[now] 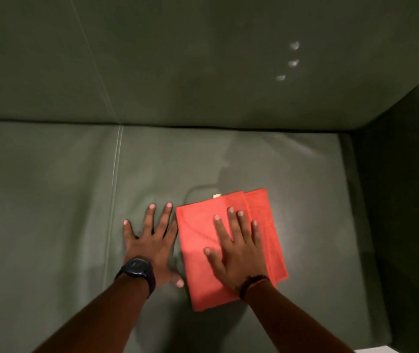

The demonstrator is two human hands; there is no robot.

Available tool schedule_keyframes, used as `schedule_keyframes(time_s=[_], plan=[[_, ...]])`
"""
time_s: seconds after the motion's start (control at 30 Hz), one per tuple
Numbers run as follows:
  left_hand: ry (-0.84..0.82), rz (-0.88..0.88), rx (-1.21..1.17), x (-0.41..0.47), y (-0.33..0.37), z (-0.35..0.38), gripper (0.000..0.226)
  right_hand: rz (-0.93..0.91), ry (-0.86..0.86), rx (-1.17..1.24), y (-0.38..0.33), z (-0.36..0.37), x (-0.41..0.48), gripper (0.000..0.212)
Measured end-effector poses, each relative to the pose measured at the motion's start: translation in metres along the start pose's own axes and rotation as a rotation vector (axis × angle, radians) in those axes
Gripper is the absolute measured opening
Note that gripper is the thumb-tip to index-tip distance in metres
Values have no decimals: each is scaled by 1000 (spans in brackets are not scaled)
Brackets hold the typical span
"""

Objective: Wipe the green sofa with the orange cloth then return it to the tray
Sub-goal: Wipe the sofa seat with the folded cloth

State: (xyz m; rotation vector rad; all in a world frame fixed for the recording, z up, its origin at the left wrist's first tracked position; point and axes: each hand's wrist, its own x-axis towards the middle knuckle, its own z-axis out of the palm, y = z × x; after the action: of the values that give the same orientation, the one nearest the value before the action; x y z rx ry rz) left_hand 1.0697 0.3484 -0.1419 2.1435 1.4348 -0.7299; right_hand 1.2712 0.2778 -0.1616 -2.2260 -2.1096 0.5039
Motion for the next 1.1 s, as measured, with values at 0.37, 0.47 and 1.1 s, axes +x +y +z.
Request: schedule_keyframes(time_s=[0.37, 0.47, 1.1], plan=[[-17, -4, 18, 2, 2, 2, 152, -2, -10, -26, -1, 3, -6, 68], [-70, -43, -2, -5, 9, -3, 156, 89, -14, 10, -6, -3, -6, 67], [167, -594, -938, -51, 83, 16, 54, -530, -295, -39, -36, -69, 106, 46]])
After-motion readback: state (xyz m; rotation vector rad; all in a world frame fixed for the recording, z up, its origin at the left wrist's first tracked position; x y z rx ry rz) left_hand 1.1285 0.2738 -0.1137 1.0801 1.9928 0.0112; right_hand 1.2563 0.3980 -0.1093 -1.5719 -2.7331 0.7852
